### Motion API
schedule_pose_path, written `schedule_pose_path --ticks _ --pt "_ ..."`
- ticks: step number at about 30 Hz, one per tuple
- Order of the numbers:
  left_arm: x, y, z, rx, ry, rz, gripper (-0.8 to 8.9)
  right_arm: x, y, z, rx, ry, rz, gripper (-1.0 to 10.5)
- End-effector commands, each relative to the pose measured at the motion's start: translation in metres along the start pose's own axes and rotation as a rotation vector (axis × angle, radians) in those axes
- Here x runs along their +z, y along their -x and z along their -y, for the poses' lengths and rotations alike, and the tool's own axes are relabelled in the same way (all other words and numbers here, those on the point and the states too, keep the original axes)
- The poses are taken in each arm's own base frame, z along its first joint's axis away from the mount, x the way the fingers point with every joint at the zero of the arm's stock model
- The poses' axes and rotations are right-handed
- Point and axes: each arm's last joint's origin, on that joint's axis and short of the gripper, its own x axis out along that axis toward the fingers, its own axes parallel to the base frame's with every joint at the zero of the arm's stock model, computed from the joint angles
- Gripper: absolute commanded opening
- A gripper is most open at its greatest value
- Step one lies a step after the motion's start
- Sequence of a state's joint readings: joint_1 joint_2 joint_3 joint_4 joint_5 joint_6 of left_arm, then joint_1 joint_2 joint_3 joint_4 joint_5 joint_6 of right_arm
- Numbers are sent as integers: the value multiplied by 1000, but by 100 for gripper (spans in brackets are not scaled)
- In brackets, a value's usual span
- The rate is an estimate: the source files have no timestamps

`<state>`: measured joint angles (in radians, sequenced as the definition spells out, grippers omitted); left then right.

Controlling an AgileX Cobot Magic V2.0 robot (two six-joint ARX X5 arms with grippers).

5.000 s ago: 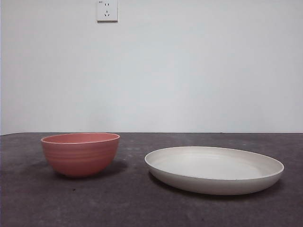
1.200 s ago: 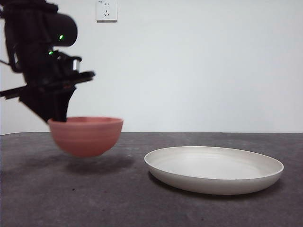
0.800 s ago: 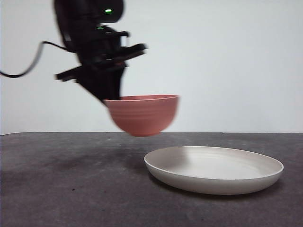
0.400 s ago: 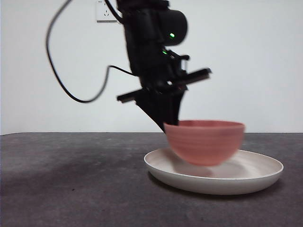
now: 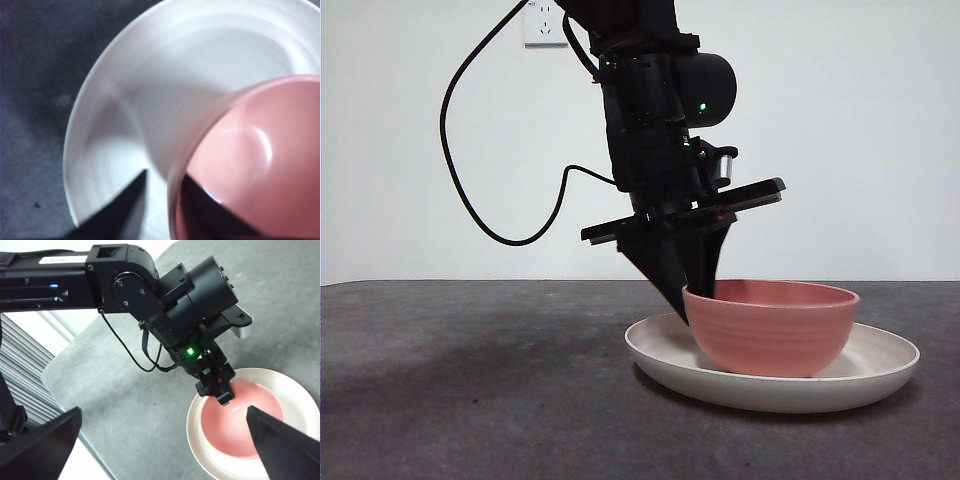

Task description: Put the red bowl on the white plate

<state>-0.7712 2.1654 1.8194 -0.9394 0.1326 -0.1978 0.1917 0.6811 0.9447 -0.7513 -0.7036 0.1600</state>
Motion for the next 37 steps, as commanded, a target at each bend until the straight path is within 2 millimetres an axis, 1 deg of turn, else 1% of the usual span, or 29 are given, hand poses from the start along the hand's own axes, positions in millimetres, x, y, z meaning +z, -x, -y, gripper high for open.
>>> schedule_pose_path --ticks 1,3,5,6,8,10,11,15,18,20,23,26,28,33,37 --pt "5 -7 4 -6 -2 2 330 4 2 -3 8 28 16 552" --pt "8 -2 5 -9 -4 13 407 4 2 -3 8 28 16 552" --pt "12 10 8 -15 -8 40 469 4 2 -3 8 28 16 552" --pt "13 18 9 -22 -18 58 479 4 2 -3 8 28 16 552" --pt "12 40 12 -33 -37 96 489 4 2 -3 8 28 16 552" --pt "7 66 15 -40 -65 137 577 4 2 -3 8 27 16 552" --pt "4 80 16 -41 -93 154 595 4 2 -3 8 27 16 552" --pt "-20 140 18 -36 -169 181 593 4 2 -3 8 27 16 552" --pt "-44 188 20 -43 -213 261 593 4 2 -3 7 24 13 552" --pt "-64 217 19 -48 -225 313 593 4 2 -3 7 20 8 552" --pt "-99 248 14 -50 -243 385 594 4 2 -3 7 20 8 552" --pt "-139 266 5 -49 -236 438 594 3 2 -3 6 18 5 552" --pt "-166 271 0 -52 -232 491 594 3 2 -3 6 16 4 552" --pt "-205 272 -8 -71 -209 592 594 2 2 -3 5 9 -2 552" --pt "-236 263 -14 -102 -159 668 594 2 2 -3 5 8 -2 552"
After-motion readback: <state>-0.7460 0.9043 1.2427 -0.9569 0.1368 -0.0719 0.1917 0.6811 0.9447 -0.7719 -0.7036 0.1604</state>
